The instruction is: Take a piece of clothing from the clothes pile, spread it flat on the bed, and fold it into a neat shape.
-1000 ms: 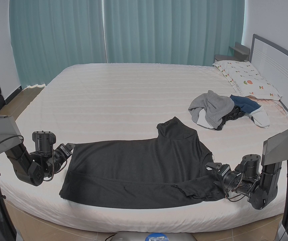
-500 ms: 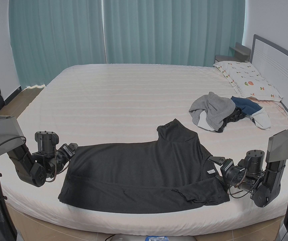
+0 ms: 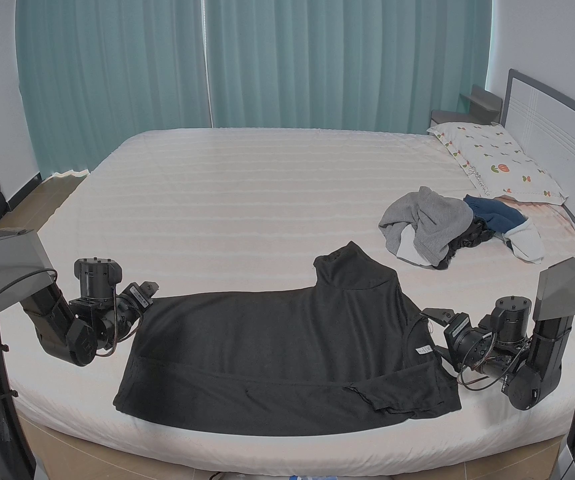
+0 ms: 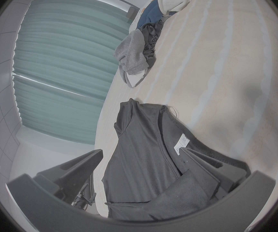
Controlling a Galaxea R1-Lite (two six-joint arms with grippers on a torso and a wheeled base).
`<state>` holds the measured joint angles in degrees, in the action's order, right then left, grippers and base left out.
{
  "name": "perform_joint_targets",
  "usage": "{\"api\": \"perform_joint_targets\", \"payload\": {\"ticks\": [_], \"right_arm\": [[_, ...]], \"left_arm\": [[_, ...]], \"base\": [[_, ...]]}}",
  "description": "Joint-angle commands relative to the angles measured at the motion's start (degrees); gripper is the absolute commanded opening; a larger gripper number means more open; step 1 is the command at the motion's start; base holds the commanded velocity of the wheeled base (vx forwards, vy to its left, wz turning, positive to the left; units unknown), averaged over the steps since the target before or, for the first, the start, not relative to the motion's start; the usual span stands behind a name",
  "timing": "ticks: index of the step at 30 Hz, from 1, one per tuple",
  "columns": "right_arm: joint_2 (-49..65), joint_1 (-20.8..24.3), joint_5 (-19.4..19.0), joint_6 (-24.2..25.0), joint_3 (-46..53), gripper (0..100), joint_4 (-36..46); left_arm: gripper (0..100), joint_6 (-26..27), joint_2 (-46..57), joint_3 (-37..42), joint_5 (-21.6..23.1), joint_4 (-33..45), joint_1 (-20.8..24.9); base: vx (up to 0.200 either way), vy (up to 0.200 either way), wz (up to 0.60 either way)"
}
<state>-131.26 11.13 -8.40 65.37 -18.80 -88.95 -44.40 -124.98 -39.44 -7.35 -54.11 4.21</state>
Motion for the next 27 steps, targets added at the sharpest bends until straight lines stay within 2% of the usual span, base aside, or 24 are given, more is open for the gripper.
{"api": "perform_joint_targets", "payload": {"ticks": [1, 3, 6, 10, 11, 12, 14, 21, 27], "right_arm": [[-0.32, -2.69, -0.21, -0.06, -0.71, 100, -0.96], [-0.67, -3.31, -0.21, 0.02, -1.07, 100, -0.87], [-2.34, -3.48, -0.3, 0.02, -1.24, 100, -0.96], [-4.27, -2.25, 0.14, -0.5, -1.33, 100, -0.96], [-4.27, -2.25, 0.14, -0.5, -1.33, 100, -0.96], [-4.45, -1.99, 0.31, -0.5, -1.33, 100, -0.96], [-4.45, -1.99, 0.31, -0.5, -1.33, 100, -0.96], [-4.53, -1.99, 0.23, -0.59, -1.33, 100, -0.96], [-4.53, -1.9, 0.14, -0.5, -1.33, 100, -0.96]], "left_arm": [[100, 0.19, -1.32, -8.9, 0.23, 6.57, -0.6], [100, 0.19, -2.02, -12.86, 1.64, 10.96, -1.22], [100, 0.01, -5.1, -20.5, 6.38, 17.11, -3.06], [100, 0.98, -10.46, -27.89, 11.75, 18.87, -6.23], [100, 0.98, -10.46, -27.89, 11.75, 18.87, -6.23], [100, 3.88, -12.92, -30.35, 15.79, 19.66, -7.81], [100, 8.45, -14.86, -31.75, 19.22, 20.45, -9.74], [100, 11.53, -19.51, -34.92, 21.24, 20.28, -10.09], [100, 12.49, -20.57, -34.39, 26.16, 20.1, -10.09]], "base": [[0.0, 0.0, 0.0], [0.0, 0.0, 0.0], [0.0, 0.0, 0.0], [0.0, 0.0, 0.0], [0.0, 0.0, 0.0], [0.0, 0.0, 0.0], [0.0, 0.0, 0.0], [0.0, 0.0, 0.0], [0.0, 0.0, 0.0]]}}
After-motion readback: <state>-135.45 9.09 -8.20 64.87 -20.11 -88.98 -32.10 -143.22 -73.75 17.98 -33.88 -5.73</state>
